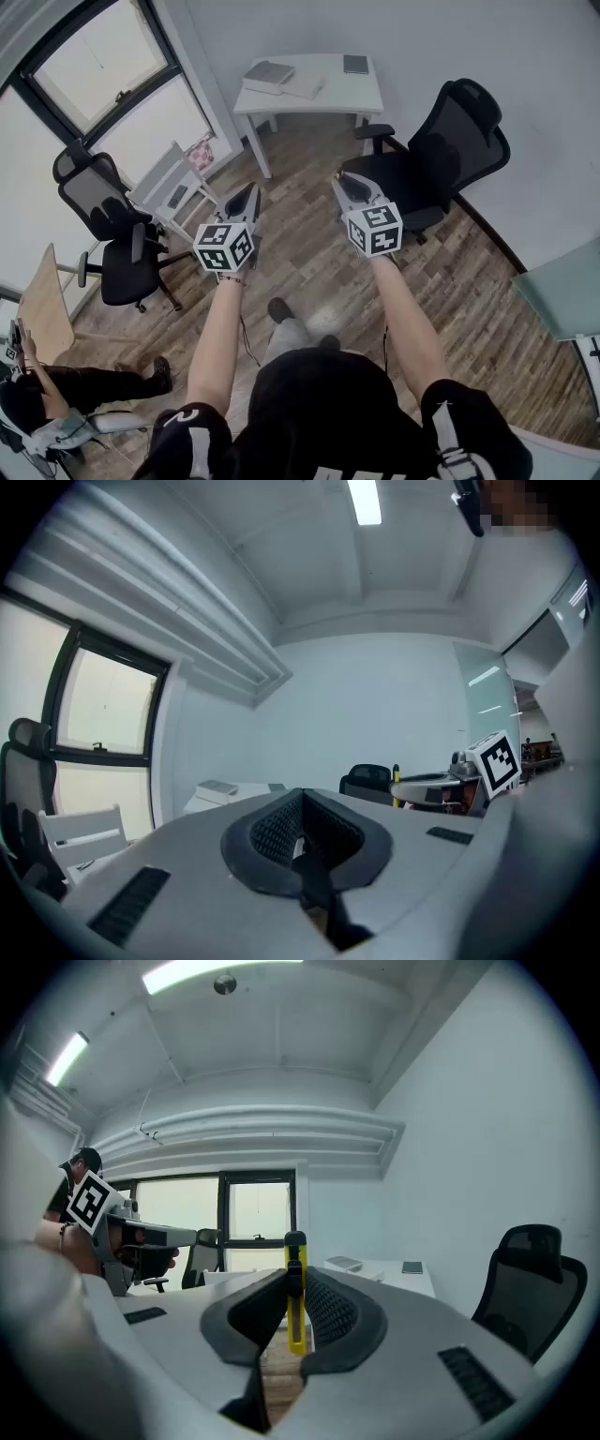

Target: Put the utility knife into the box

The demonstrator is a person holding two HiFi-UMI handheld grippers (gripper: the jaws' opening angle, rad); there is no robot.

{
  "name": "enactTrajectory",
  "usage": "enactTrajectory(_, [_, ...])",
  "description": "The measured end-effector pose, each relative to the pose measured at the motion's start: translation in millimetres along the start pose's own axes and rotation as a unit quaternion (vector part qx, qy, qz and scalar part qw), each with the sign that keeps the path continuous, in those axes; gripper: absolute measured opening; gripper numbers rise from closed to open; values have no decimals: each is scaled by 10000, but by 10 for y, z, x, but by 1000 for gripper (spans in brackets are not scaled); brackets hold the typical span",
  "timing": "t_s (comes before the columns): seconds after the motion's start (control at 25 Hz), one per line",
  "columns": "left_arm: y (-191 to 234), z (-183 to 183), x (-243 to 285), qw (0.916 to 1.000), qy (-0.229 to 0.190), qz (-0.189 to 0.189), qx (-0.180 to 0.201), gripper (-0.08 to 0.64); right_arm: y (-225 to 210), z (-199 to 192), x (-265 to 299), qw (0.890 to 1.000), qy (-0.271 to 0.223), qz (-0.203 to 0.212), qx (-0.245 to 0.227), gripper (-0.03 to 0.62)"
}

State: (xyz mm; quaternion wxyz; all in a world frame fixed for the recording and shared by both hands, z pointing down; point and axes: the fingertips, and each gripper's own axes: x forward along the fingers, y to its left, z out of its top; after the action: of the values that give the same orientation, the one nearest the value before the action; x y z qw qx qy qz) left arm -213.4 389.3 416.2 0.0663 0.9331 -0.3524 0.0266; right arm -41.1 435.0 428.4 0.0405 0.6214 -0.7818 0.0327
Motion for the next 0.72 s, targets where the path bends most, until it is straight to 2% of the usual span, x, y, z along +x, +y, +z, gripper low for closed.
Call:
enactTrajectory(0.36, [156,3,145,10000,-1,-5,-65,26,-59,0,213,10000,49,-1,10,69])
enactTrajectory(0.72, [605,-43,363,9998,30,18,-199,26,-76,-42,685,9998,204,-3,-8,69])
